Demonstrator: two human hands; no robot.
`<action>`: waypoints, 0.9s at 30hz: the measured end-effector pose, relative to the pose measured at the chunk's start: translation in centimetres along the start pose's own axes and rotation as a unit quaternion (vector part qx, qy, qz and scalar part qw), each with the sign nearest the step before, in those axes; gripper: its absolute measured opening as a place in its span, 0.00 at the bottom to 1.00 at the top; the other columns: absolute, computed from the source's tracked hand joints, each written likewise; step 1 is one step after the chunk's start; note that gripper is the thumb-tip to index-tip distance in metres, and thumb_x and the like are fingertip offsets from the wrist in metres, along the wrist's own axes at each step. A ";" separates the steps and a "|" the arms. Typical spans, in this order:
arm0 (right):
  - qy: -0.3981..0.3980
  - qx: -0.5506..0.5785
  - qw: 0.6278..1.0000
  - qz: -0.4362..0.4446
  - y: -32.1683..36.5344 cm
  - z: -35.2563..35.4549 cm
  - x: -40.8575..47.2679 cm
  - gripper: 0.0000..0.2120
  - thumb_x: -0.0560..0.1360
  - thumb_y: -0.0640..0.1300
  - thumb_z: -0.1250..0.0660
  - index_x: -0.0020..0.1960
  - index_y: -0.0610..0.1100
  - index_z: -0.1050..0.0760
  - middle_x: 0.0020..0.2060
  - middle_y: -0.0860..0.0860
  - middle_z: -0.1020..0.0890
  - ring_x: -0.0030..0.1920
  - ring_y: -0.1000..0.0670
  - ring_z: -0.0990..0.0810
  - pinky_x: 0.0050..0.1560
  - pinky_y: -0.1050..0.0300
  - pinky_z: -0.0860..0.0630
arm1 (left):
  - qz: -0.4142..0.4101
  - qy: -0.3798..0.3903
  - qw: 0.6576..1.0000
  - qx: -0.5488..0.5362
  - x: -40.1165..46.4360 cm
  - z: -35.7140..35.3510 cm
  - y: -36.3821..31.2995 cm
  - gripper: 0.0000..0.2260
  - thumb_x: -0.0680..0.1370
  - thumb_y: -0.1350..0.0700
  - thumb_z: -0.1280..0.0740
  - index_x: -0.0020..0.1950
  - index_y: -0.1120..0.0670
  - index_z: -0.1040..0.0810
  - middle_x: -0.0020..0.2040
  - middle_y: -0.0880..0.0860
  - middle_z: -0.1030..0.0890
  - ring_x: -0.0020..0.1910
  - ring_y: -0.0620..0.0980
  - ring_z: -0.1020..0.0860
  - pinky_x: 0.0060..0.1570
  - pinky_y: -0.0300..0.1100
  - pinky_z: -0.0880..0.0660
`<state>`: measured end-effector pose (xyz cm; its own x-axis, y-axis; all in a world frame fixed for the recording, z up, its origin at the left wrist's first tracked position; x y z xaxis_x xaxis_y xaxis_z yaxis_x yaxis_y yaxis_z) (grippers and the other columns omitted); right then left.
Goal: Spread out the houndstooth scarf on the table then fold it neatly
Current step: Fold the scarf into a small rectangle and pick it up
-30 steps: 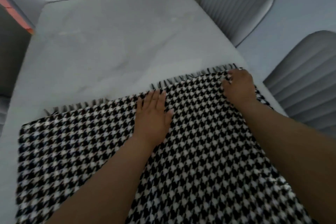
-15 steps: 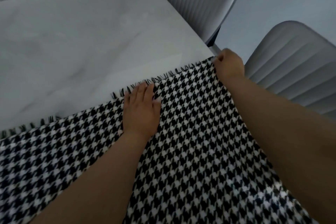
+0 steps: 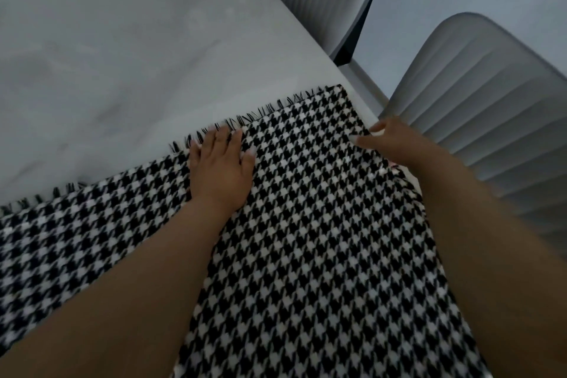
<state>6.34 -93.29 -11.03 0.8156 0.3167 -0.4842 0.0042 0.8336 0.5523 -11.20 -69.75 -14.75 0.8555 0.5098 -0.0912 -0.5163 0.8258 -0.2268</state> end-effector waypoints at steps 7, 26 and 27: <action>-0.056 -0.058 0.997 -0.015 -4.4 -0.6 -5.8 0.25 0.73 0.62 0.34 0.57 0.42 0.30 0.41 0.49 0.25 0.39 0.50 0.26 0.32 0.58 0.33 | -0.098 0.013 0.995 -0.003 -9.3 -0.9 -8.1 0.32 0.78 0.39 0.66 0.79 0.51 0.52 0.80 0.52 0.54 0.78 0.49 0.60 0.74 0.53 0.67; -0.324 -0.201 0.922 0.071 -6.1 -0.3 -11.1 0.19 0.78 0.54 0.39 0.61 0.40 0.28 0.54 0.39 0.22 0.55 0.38 0.25 0.54 0.46 0.31 | 0.056 -0.028 0.997 -0.040 -21.9 -0.4 -0.5 0.32 0.78 0.35 0.64 0.78 0.50 0.55 0.78 0.51 0.57 0.77 0.47 0.63 0.72 0.49 0.71; -0.339 -0.178 0.915 0.129 -4.1 -1.4 -12.5 0.20 0.78 0.54 0.38 0.62 0.41 0.28 0.56 0.40 0.23 0.57 0.39 0.26 0.57 0.46 0.32 | 0.068 -0.026 0.997 -0.037 -22.8 -0.6 -0.1 0.32 0.77 0.34 0.65 0.77 0.49 0.57 0.78 0.51 0.59 0.76 0.48 0.64 0.72 0.49 0.71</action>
<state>-4.67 -100.06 -8.22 0.9345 0.2711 0.2307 -0.3297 0.9035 0.2739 -30.57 -81.60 -13.27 0.7732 0.6295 -0.0768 -0.6217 0.7286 -0.2875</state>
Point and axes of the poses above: each hand's wrist, its own x-axis towards the middle knuckle, its own z-axis out of the back of the hand, y = z × x, the point moved 6 cm from there along x, towards the middle knuckle
